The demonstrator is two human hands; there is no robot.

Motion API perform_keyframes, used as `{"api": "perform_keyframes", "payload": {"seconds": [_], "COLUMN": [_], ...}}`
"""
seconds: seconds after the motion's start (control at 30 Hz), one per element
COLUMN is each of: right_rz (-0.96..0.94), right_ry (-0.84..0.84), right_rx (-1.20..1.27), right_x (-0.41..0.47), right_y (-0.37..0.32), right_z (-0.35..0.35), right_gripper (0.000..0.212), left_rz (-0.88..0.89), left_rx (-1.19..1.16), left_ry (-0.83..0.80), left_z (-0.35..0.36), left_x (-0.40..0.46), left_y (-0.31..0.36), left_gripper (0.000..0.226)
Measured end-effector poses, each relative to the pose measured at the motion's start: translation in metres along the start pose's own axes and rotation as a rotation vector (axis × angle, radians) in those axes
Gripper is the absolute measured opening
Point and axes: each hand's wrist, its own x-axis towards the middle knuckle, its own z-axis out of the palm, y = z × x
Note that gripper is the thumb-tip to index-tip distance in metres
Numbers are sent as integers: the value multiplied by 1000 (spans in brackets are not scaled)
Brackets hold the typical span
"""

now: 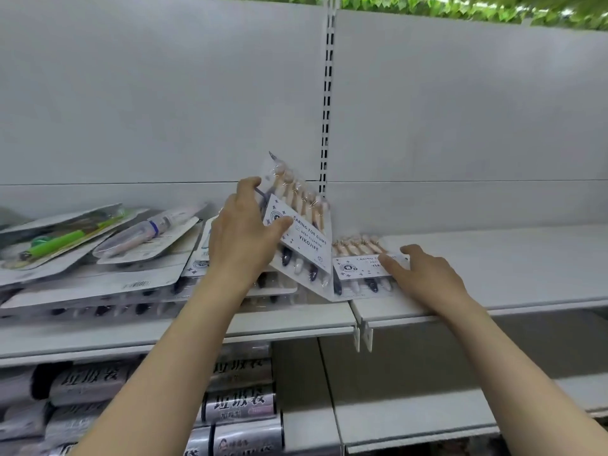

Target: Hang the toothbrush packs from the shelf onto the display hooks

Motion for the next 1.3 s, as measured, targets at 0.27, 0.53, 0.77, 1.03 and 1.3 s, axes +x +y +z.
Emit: {"api": "perform_keyframes", "payload": {"seconds": [0.27,0.53,0.77,1.03,1.3], "right_rz": [-27,-76,11,57,-91], "right_ry": [-50,62,106,-93,270], "right_rx": [157,378,360,558,933], "right_x": [2,-4,11,17,-4], "right_y": [-15,-24,-34,-37,7], "right_z": [-4,-12,-39,-62,-90], "right_gripper": [79,77,80,76,19], "left_rz": [-7,-92,-106,-35,211], "left_rx": [-2,31,-5,-105,-319], "left_ry": [51,4,9,48,237], "left_z": [-4,-3,-4,-7,11], "left_x": [-13,-9,-8,-14,-33], "left_y": [-6,-18,-24,-17,32], "left_gripper": [70,71,72,75,66]}}
